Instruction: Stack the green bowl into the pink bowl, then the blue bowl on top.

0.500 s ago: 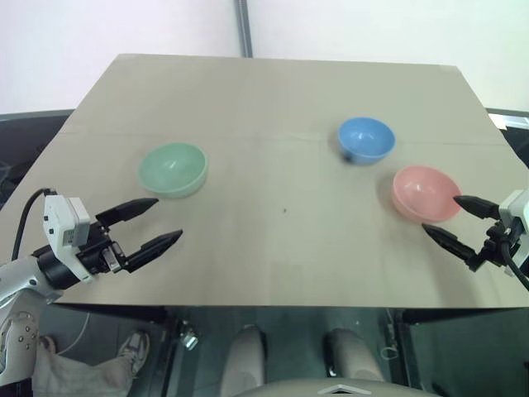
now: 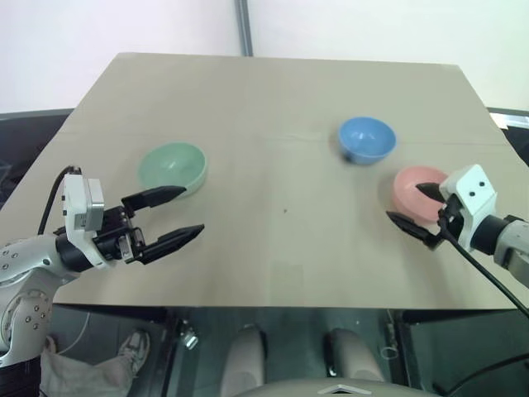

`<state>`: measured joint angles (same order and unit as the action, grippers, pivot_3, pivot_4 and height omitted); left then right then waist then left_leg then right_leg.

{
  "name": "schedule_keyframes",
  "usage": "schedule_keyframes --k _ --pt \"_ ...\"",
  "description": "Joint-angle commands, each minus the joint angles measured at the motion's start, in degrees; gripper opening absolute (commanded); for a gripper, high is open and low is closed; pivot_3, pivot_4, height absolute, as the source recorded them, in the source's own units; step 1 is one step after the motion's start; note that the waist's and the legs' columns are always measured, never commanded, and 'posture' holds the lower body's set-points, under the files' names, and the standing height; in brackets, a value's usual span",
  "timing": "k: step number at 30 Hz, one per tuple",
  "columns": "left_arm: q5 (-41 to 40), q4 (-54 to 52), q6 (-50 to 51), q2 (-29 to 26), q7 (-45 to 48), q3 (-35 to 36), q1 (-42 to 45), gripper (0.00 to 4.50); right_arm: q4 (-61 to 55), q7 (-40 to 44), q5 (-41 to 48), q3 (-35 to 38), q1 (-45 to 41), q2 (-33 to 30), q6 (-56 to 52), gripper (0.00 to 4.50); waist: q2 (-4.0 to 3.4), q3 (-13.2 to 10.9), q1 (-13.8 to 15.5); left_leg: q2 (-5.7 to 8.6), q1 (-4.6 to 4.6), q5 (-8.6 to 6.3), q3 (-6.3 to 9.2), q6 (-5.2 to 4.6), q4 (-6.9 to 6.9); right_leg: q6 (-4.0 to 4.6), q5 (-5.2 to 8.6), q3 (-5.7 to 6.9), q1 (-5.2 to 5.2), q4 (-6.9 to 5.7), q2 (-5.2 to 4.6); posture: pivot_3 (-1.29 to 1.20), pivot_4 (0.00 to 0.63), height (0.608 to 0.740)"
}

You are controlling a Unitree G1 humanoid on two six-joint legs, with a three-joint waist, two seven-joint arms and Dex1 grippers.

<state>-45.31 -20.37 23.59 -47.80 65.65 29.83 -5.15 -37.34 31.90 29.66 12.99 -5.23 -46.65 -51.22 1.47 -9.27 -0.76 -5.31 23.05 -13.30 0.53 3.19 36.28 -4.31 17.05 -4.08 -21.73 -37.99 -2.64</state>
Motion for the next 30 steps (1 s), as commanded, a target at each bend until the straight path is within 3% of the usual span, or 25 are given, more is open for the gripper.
schedule_keyframes --k 1,12,15,16,17,19,23,30 --pt "-1.42 -2.72 0.03 -1.13 1.61 0.19 -0.17 4.34 0.09 -1.67 0.08 -0.41 -2.54 -1.30 -4.17 4.50 0.00 0.00 -0.01 0.00 0.01 0.00 0.00 0.00 0.00 0.00 0.00 0.00 0.00 0.02 0.00 0.00 0.150 0.740" --pt "-1.67 -4.88 0.20 -2.19 4.75 -2.23 0.69 4.34 8.61 -6.39 -6.35 -11.88 -14.03 -1.34 -11.33 4.50 -0.02 -0.02 -0.11 0.00 0.00 0.00 -0.01 0.00 0.01 0.01 0.00 0.00 -0.05 -0.02 0.00 0.00 0.150 0.740" --pt "-1.83 -5.00 0.32 -2.19 4.72 -2.38 1.13 4.50 11.56 -6.63 -7.76 -14.78 -15.98 -0.10 -11.36 3.73 -0.03 -0.02 -0.09 0.00 0.05 0.00 0.00 0.00 0.01 0.01 0.00 0.00 -0.09 -0.02 0.00 0.00 0.150 0.740" --pt "-1.87 -5.09 0.35 -2.19 4.65 -2.39 1.15 4.50 12.34 -6.52 -8.31 -15.51 -16.33 0.06 -11.17 3.05 -0.04 -0.03 -0.06 0.00 0.06 0.00 0.00 -0.01 0.00 0.00 0.00 0.00 -0.10 -0.01 0.00 0.00 0.150 0.740" --pt "-1.94 -5.17 0.44 -2.19 4.58 -2.38 1.14 4.50 12.98 -6.42 -8.74 -16.03 -16.56 0.20 -11.10 2.88 -0.05 -0.03 -0.04 0.00 0.10 0.00 0.00 -0.01 0.00 0.00 0.00 0.00 -0.12 -0.01 0.00 0.00 0.150 0.740" --pt "-2.04 -5.46 0.59 -2.02 4.30 -2.36 0.96 4.50 14.07 -6.12 -10.07 -17.24 -16.60 0.03 -9.92 2.05 -0.05 -0.03 -0.04 0.00 0.15 0.00 0.00 -0.01 0.01 0.00 0.00 0.00 -0.15 0.00 0.00 0.00 0.150 0.740" --pt "-1.98 -5.62 0.72 -1.61 3.59 -2.28 0.60 4.50 14.33 -5.35 -12.57 -18.77 -15.82 -0.85 -7.27 0.05 -0.05 -0.03 -0.06 0.00 0.46 0.00 0.03 -0.01 0.04 -0.02 -0.01 0.02 -0.49 -0.06 0.00 0.00 0.150 0.740" --pt "-0.99 -4.51 -0.17 -1.12 2.82 -2.39 0.52 4.50 6.66 1.72 -15.52 -19.66 -10.44 -3.77 8.72 0.05 -0.08 -0.05 -0.02 0.00 0.75 0.00 0.03 -0.01 0.08 -0.03 -0.02 0.02 -0.78 -0.10 0.00 0.00 0.150 0.740"
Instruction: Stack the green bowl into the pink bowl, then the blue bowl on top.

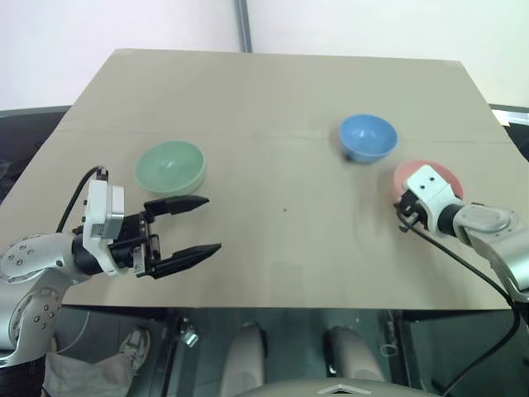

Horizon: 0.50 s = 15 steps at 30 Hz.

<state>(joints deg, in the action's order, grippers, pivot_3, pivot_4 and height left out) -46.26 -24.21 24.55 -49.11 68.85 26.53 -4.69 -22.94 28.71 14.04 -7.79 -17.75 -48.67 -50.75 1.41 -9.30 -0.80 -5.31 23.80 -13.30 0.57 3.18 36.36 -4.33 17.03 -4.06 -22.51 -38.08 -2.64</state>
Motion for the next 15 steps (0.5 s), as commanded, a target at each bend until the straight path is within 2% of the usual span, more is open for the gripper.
schedule_keyframes --k 1,4,8,12,15 --pt "0.07 -0.43 -1.24 0.20 -0.37 0.92 0.06 4.50 -10.15 8.50 2.09 1.38 3.24 -1.60 11.76 0.05 -0.03 -0.02 0.01 0.00 0.03 0.00 0.00 0.00 -0.02 0.00 0.00 0.00 -0.04 -0.01 0.00 0.00 0.150 0.740" --pt "0.30 0.03 -1.50 0.15 -0.17 0.88 -0.05 4.50 -15.13 13.11 3.83 0.74 4.90 -1.53 16.06 0.05 -0.03 -0.02 -0.12 0.00 0.03 0.00 0.01 0.00 -0.02 0.00 0.00 0.00 -0.06 -0.03 0.00 0.00 0.150 0.740" --pt "0.58 0.68 -1.65 -0.06 -0.12 1.02 -0.03 4.50 -16.19 16.54 3.99 -2.61 3.17 0.79 19.47 0.05 -0.03 -0.02 -0.04 0.00 0.01 0.00 0.01 0.00 0.03 -0.01 -0.01 0.01 -0.01 -0.04 0.01 0.00 0.150 0.740" --pt "1.60 1.26 -2.40 -0.43 0.43 2.27 -1.61 4.50 -10.05 17.46 -1.60 -11.43 -4.13 7.01 23.31 0.05 -0.03 -0.03 -0.30 0.00 -0.06 0.01 0.00 0.00 0.15 -0.01 -0.01 0.00 0.01 -0.15 0.01 0.00 0.150 0.740" --pt "1.92 1.19 -2.44 -0.53 -0.03 2.84 -2.07 4.50 -5.38 18.83 -4.70 -15.34 -7.78 10.26 25.87 0.05 -0.04 -0.04 -0.20 0.00 -0.07 0.01 0.03 0.01 0.24 0.01 0.00 0.00 -0.11 -0.51 0.03 0.00 0.150 0.740"
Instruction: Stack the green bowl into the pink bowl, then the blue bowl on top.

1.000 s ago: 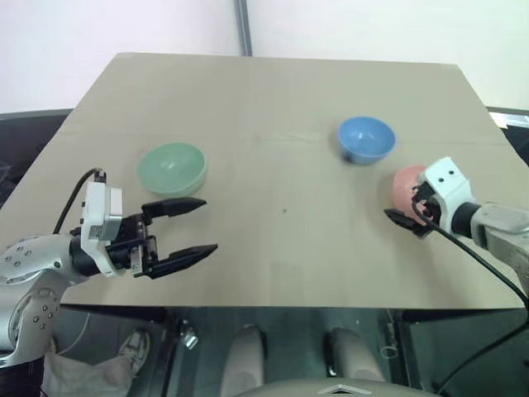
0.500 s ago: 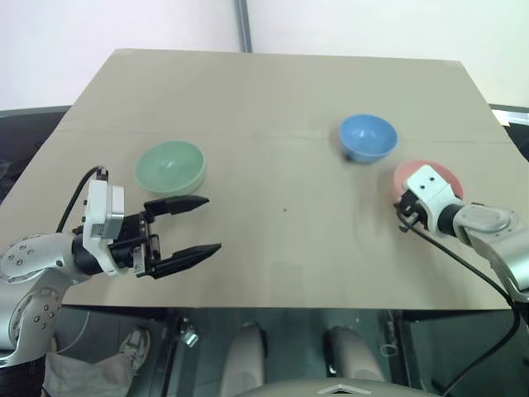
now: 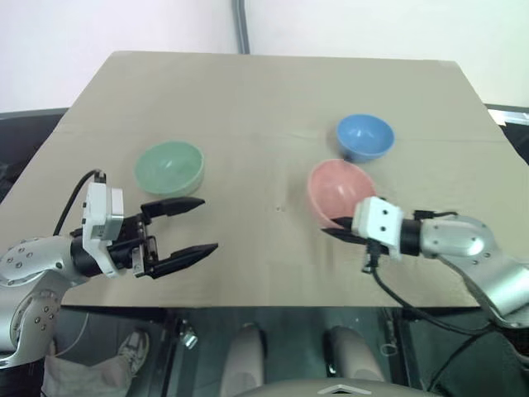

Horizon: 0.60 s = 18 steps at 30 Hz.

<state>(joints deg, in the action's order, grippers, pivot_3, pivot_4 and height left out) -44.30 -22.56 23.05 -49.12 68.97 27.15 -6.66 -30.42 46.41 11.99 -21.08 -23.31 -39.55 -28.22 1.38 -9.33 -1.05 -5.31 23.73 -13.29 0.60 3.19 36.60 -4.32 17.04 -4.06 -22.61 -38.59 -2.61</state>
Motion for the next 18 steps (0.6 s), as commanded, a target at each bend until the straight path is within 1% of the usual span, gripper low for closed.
schedule_keyframes --k 1,6,11,13,15,17,18 --pt "-0.01 -0.60 -0.88 -0.51 -0.37 2.26 -0.14 4.50 3.86 1.59 -3.92 -3.26 -3.20 1.97 4.61 0.05 0.00 0.00 0.22 0.00 0.01 0.00 0.00 0.00 0.00 0.00 0.00 0.00 -0.03 -0.05 0.00 0.00 0.150 0.740" --pt "-0.32 -1.92 -0.66 -0.25 -0.92 4.04 -2.08 4.50 10.86 3.07 -6.91 -6.41 -7.14 7.04 8.15 0.05 0.00 -0.01 0.19 0.00 0.02 0.00 0.02 0.00 0.13 0.01 0.01 0.01 -0.03 -0.22 0.01 0.00 0.150 0.740" --pt "-0.51 -2.66 -0.49 -0.24 -1.62 5.48 -3.40 4.50 14.66 5.57 -7.54 -7.31 -8.66 9.98 9.58 0.05 -0.03 -0.02 0.16 -0.01 0.00 0.00 0.03 0.00 0.13 0.01 0.01 0.00 -0.06 -0.29 0.02 0.00 0.150 0.740" --pt "-0.72 -3.05 -0.28 0.03 -2.38 5.63 -3.41 4.50 16.53 6.22 -8.37 -7.88 -8.88 10.72 10.53 0.90 -0.02 -0.02 0.32 -0.01 0.00 0.00 0.02 0.00 0.15 0.01 0.01 0.00 -0.05 -0.29 0.02 0.00 0.150 0.740" --pt "-0.81 -3.42 -0.27 0.25 -2.85 5.78 -3.67 4.50 17.51 6.61 -8.99 -8.16 -8.84 11.40 11.16 1.63 -0.02 -0.02 0.30 -0.01 0.01 0.00 0.02 0.00 0.18 0.01 0.00 0.00 -0.04 -0.29 0.02 0.00 0.150 0.740" --pt "-0.95 -3.91 -0.17 0.55 -3.62 5.81 -3.88 4.50 17.68 5.73 -9.74 -7.55 -8.54 12.17 12.16 2.67 -0.03 -0.02 0.24 -0.01 0.01 0.00 0.02 0.00 0.19 0.01 0.00 0.00 -0.04 -0.30 0.02 0.00 0.150 0.740" --pt "-1.00 -4.08 -0.16 0.69 -4.02 5.77 -3.91 4.50 16.60 5.95 -9.06 -6.49 -8.39 12.09 12.00 3.38 -0.03 -0.02 0.24 -0.01 0.00 0.00 0.03 0.00 0.19 0.01 0.00 0.00 -0.05 -0.32 0.03 0.00 0.150 0.740"
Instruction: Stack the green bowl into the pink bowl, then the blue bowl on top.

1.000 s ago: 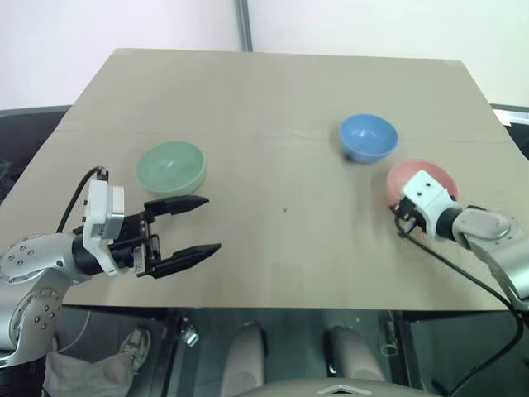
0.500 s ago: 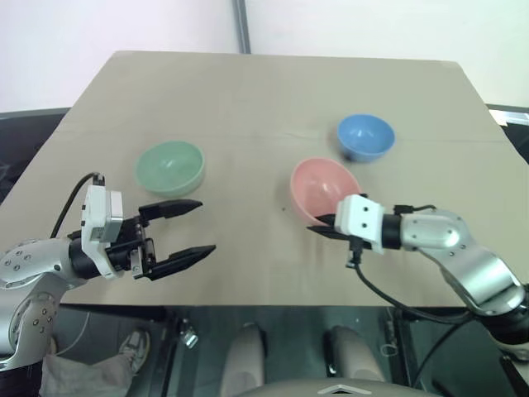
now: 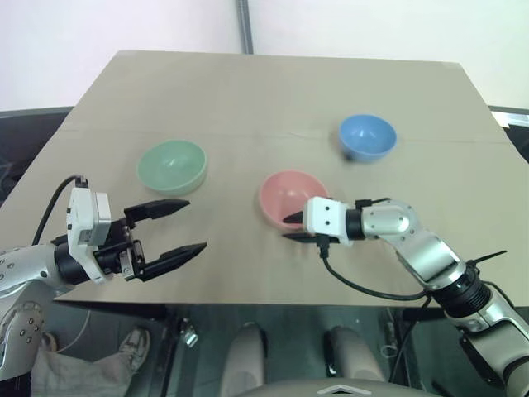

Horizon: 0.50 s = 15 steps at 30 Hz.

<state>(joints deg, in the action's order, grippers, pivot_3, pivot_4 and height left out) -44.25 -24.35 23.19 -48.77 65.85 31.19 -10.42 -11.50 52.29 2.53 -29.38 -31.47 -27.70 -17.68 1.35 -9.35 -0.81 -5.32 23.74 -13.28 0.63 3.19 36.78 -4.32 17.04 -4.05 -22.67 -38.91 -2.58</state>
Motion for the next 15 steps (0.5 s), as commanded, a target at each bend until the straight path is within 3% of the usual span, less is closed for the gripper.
schedule_keyframes --k 1,7,10,15 --pt "-1.08 -2.45 -0.30 0.43 -1.15 1.66 -0.16 4.50 -3.80 0.32 1.91 3.35 -0.08 0.28 0.69 3.62 0.00 0.00 0.00 0.00 0.00 0.00 0.01 0.00 0.00 0.00 0.00 0.00 0.00 -0.01 0.01 0.00 0.150 0.740" --pt "-2.14 -2.78 0.78 1.45 -4.04 -0.10 1.79 4.50 -11.75 -0.65 18.98 19.85 -3.81 -0.86 -17.04 3.62 -0.03 -0.02 0.10 -0.01 0.01 0.00 0.03 0.00 0.00 0.00 -0.01 0.00 0.02 -0.01 0.01 0.00 0.150 0.740" --pt "-1.80 -2.72 1.25 2.22 -6.05 -1.79 3.45 4.50 -3.70 -5.62 15.30 23.40 -8.46 -2.62 -18.09 3.62 -0.02 -0.02 0.04 0.00 -0.02 0.00 0.02 0.00 0.07 0.00 -0.01 0.00 0.05 -0.04 0.01 0.00 0.150 0.740" --pt "-0.88 -2.40 0.88 3.13 -7.58 -4.30 5.79 4.50 21.09 -11.34 2.90 19.52 -14.98 -3.63 -5.47 3.62 -0.02 -0.02 -0.07 0.00 0.02 0.00 0.00 -0.01 0.11 0.01 -0.01 -0.02 0.01 -0.02 0.02 0.00 0.150 0.740"
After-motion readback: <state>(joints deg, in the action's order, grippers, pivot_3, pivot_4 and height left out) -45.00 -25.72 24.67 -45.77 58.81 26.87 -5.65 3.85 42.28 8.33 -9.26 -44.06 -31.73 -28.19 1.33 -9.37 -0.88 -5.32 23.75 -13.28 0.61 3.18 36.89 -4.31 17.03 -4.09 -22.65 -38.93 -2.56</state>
